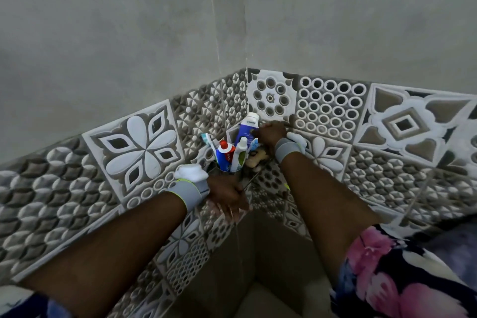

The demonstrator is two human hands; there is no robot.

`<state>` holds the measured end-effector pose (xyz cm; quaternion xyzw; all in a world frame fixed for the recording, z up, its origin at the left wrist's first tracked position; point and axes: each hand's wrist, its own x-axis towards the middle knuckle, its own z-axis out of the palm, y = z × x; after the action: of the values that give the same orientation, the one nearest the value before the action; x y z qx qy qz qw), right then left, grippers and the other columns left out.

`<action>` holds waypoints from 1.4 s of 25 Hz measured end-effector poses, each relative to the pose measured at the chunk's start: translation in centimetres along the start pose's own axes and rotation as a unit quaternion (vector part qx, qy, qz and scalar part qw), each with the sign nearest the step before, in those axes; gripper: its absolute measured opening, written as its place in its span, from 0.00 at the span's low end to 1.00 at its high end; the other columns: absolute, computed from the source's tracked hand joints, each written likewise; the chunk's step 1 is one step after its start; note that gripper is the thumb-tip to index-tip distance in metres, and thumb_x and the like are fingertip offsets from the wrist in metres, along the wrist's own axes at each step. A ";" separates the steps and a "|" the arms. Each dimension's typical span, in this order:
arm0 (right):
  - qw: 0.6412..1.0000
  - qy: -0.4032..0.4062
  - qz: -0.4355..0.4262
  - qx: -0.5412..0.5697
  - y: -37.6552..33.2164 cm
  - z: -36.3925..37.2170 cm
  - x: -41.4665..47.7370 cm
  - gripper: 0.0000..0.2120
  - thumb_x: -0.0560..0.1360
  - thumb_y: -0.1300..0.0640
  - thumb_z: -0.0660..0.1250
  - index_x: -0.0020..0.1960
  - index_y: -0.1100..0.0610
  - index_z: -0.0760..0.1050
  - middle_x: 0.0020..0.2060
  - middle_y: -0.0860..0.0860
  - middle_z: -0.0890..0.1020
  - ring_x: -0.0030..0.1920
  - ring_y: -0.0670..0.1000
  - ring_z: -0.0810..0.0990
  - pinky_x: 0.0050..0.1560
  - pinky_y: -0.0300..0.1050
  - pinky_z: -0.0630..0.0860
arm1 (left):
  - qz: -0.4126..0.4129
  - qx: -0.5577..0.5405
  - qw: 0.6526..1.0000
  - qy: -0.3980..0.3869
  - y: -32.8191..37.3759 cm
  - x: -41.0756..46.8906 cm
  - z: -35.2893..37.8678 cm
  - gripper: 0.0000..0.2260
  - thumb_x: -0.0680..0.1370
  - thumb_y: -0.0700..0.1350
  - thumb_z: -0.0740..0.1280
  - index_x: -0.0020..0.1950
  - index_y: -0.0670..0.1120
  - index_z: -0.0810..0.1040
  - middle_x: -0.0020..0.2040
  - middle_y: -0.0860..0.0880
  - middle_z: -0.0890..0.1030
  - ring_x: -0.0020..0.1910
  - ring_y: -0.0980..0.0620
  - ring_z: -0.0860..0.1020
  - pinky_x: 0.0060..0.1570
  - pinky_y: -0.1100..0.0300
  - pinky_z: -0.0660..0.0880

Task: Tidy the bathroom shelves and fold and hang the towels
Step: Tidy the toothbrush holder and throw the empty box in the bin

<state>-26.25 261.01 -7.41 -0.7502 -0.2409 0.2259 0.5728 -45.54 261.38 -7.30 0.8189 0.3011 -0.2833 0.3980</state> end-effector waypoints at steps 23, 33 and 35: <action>0.873 0.486 -0.026 0.000 10.0 -42.5 -58.5 0.09 0.69 0.68 0.74 0.41 0.60 0.75 0.21 0.46 0.79 0.17 0.41 0.68 0.17 0.33 0.63 | 0.342 0.288 0.847 -0.287 29.9 -13.2 45.0 0.18 0.76 0.58 0.66 0.58 0.47 0.73 0.42 0.51 0.84 0.39 0.51 0.83 0.37 0.62 0.74; 0.757 0.646 0.092 0.034 17.2 -48.0 -82.2 0.09 0.69 0.67 0.74 0.40 0.57 0.75 0.26 0.49 0.80 0.19 0.40 0.73 0.20 0.32 0.68 | 0.495 0.138 0.809 -0.286 34.5 -22.1 66.8 0.16 0.77 0.48 0.68 0.61 0.42 0.73 0.46 0.44 0.79 0.31 0.51 0.76 0.24 0.64 0.70; 0.745 0.656 0.109 0.045 18.0 -49.8 -83.6 0.08 0.70 0.66 0.73 0.42 0.58 0.75 0.32 0.54 0.80 0.21 0.42 0.75 0.20 0.32 0.68 | 0.495 0.140 0.796 -0.317 36.8 -22.1 69.2 0.12 0.77 0.44 0.68 0.58 0.41 0.74 0.46 0.42 0.79 0.27 0.54 0.78 0.23 0.65 0.70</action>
<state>-59.15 167.66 -7.56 -0.7074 0.2884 -0.2509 0.5945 -49.10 180.10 -10.20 0.7673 -0.3318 -0.3309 0.4378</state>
